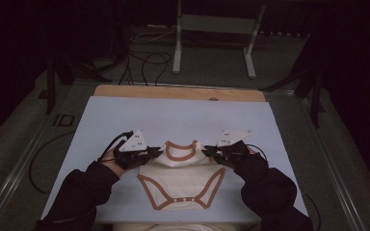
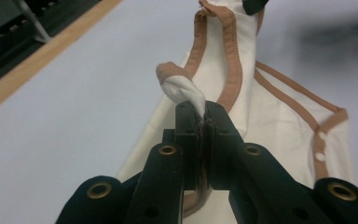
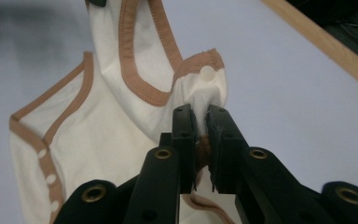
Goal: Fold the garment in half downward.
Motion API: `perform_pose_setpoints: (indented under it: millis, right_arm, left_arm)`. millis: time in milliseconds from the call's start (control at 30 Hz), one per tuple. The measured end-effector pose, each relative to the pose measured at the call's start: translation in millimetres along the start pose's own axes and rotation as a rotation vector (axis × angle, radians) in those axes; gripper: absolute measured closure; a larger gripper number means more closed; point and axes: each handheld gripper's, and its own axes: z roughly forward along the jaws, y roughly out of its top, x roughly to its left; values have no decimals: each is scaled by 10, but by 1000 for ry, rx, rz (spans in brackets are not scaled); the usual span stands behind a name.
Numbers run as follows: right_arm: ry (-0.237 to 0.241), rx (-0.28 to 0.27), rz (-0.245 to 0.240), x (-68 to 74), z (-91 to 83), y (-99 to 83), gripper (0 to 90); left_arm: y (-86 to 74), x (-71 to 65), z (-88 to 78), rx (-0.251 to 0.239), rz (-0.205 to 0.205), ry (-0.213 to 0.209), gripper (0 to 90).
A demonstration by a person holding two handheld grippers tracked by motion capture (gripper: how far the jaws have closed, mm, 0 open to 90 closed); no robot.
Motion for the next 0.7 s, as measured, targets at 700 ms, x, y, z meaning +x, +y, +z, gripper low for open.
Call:
perform_pose_setpoints:
  millis: [700]
  right_arm:
    - [81,37,70,276,43,-402,823]
  left_arm:
    - [-410,-321,131,30,-42,-66,863]
